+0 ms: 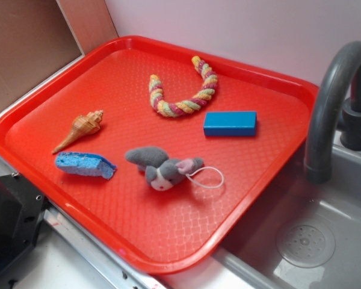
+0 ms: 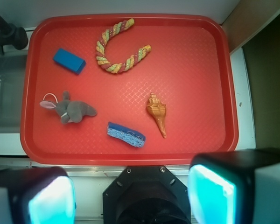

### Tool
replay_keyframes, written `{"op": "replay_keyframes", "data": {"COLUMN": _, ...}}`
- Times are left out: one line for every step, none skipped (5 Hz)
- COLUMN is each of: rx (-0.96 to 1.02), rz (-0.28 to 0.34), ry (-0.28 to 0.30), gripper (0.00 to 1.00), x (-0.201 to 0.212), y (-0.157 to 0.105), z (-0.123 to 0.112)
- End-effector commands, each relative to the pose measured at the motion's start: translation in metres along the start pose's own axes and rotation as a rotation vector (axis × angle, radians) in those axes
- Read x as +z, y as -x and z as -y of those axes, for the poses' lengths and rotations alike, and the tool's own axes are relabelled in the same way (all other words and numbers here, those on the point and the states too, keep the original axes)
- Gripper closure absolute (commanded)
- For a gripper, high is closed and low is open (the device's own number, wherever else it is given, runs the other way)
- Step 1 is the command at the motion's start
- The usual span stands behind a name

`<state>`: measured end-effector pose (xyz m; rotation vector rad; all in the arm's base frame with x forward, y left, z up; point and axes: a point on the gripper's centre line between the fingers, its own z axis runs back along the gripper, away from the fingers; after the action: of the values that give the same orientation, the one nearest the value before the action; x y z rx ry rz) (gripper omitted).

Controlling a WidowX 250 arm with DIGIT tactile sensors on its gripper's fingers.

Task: Grab the blue block.

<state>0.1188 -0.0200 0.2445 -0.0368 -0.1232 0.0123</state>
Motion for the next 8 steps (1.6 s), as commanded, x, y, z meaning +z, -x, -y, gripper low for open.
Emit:
{"op": "replay_keyframes", "data": {"rx": 0.000, "rz": 0.000, "ry": 0.000, "gripper": 0.00, "x": 0.000, "y": 0.000, "z": 0.000}}
{"op": "replay_keyframes", "data": {"rx": -0.081, "rz": 0.068, "ry": 0.013, "gripper": 0.00, "x": -0.018, "y": -0.009, "z": 0.001}}
{"op": "replay_keyframes", "data": {"rx": -0.230, "rz": 0.131, "ry": 0.003, "gripper": 0.00, "x": -0.039, "y": -0.034, "z": 0.014}}
{"op": "replay_keyframes", "data": {"rx": -0.354, "rz": 0.167, "ry": 0.008, "gripper": 0.00, "x": -0.059, "y": -0.062, "z": 0.024}}
{"op": "replay_keyframes", "data": {"rx": -0.461, "rz": 0.177, "ry": -0.007, "gripper": 0.00, "x": -0.081, "y": -0.090, "z": 0.038}}
{"op": "replay_keyframes", "data": {"rx": -0.559, "rz": 0.219, "ry": 0.015, "gripper": 0.00, "x": -0.095, "y": -0.104, "z": 0.055}}
{"op": "replay_keyframes", "data": {"rx": -0.637, "rz": 0.200, "ry": 0.086, "gripper": 0.00, "x": -0.117, "y": -0.120, "z": 0.072}}
{"op": "replay_keyframes", "data": {"rx": -0.702, "rz": 0.150, "ry": 0.079, "gripper": 0.00, "x": -0.145, "y": -0.136, "z": 0.083}}
